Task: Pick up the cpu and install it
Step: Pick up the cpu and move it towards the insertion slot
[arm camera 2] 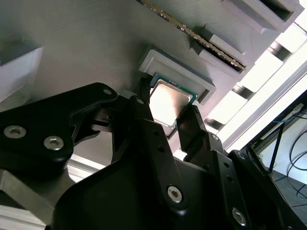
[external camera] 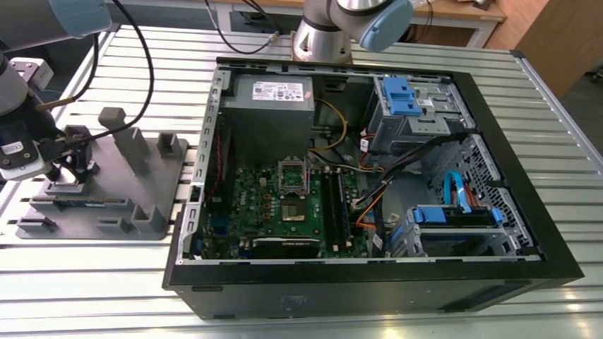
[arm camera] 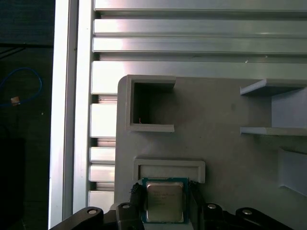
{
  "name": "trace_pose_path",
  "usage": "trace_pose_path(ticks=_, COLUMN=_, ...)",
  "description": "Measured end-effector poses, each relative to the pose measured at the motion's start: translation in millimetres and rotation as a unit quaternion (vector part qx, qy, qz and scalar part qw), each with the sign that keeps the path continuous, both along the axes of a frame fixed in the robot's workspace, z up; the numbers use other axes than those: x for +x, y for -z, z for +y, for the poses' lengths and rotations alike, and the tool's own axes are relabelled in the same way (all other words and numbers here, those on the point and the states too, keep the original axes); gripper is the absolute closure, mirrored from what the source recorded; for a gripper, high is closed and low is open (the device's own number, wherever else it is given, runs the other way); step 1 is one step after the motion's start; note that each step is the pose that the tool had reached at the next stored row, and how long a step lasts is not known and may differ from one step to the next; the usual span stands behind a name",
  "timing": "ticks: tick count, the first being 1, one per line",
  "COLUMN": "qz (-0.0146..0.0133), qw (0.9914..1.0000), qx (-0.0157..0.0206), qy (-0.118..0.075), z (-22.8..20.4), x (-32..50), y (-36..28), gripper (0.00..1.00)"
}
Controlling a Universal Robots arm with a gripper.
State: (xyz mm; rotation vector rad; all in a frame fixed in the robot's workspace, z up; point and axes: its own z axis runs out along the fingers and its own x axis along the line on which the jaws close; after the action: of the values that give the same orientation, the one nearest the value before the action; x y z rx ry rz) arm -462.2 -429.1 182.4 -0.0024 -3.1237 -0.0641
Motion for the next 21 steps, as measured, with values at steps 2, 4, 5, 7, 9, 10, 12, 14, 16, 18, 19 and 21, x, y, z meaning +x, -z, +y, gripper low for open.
trace_pose_path(ticks=2, qz=-0.0001, qw=1.0, qx=0.0001, qy=0.0, z=0.0, x=0.0, y=-0.1, gripper=0.53)
trace_pose_path(ticks=4, qz=0.0, qw=1.0, qx=0.0001, qy=0.0, z=0.0, x=0.0, y=-0.2, gripper=0.53)
trace_pose_path(ticks=5, qz=0.0, qw=1.0, qx=0.0, qy=0.0, z=0.0, x=0.0, y=-0.4, gripper=0.53)
trace_pose_path(ticks=7, qz=0.0, qw=1.0, qx=0.0, qy=0.0, z=0.0, x=0.6, y=-0.4, gripper=0.53)
trace_pose_path(ticks=9, qz=0.0001, qw=1.0, qx=0.0, qy=0.0, z=0.0, x=0.7, y=-0.8, gripper=0.53)
trace_pose_path(ticks=10, qz=0.0001, qw=1.0, qx=0.0, qy=0.0, z=0.0, x=0.7, y=-1.0, gripper=0.53)
trace_pose_path(ticks=12, qz=0.0, qw=1.0, qx=0.0, qy=0.0, z=0.0, x=0.7, y=-1.6, gripper=0.53)
trace_pose_path(ticks=14, qz=0.0, qw=1.0, qx=0.0, qy=0.0, z=0.0, x=0.7, y=-2.1, gripper=0.53)
trace_pose_path(ticks=16, qz=0.0, qw=1.0, qx=0.0001, qy=0.0, z=0.0, x=0.6, y=-1.9, gripper=0.53)
trace_pose_path(ticks=18, qz=0.0001, qw=1.0, qx=0.0003, qy=0.0, z=0.0, x=0.6, y=-1.4, gripper=0.53)
trace_pose_path(ticks=19, qz=0.0001, qw=1.0, qx=0.0003, qy=0.0, z=0.0, x=0.6, y=-1.3, gripper=0.53)
trace_pose_path(ticks=21, qz=0.0001, qw=1.0, qx=0.0003, qy=0.0, z=0.0, x=0.6, y=-1.3, gripper=0.53)
